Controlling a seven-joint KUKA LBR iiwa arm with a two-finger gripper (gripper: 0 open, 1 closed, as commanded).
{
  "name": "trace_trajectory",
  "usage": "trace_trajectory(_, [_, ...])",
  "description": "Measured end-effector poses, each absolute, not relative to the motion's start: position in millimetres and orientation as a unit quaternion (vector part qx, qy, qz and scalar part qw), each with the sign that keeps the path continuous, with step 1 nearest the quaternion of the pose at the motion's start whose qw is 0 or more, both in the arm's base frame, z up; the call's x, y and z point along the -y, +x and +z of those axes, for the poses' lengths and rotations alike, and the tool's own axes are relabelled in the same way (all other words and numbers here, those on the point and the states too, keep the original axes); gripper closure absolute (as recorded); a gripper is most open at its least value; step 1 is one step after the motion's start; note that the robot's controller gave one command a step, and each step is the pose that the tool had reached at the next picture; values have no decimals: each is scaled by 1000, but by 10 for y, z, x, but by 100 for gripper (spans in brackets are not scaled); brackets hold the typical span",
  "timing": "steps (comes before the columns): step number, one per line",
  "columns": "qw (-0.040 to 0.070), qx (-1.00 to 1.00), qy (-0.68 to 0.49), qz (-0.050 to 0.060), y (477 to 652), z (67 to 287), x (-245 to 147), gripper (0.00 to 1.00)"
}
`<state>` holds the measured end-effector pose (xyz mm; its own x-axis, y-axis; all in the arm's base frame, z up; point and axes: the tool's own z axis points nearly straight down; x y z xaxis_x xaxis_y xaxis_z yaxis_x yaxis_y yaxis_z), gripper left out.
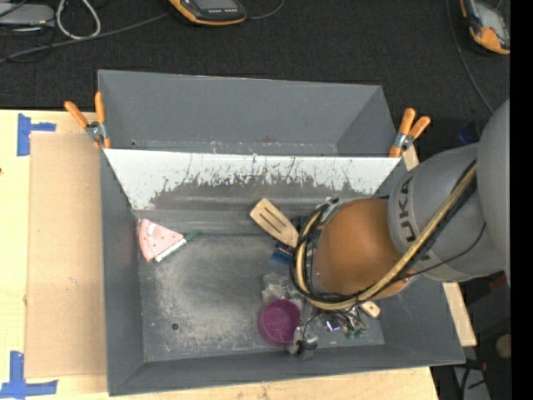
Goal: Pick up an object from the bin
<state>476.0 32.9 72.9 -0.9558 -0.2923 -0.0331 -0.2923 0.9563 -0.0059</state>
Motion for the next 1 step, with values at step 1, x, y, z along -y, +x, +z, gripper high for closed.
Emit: trace_trajectory(1, [20, -993, -116, 0, 4754, 728, -413, 100])
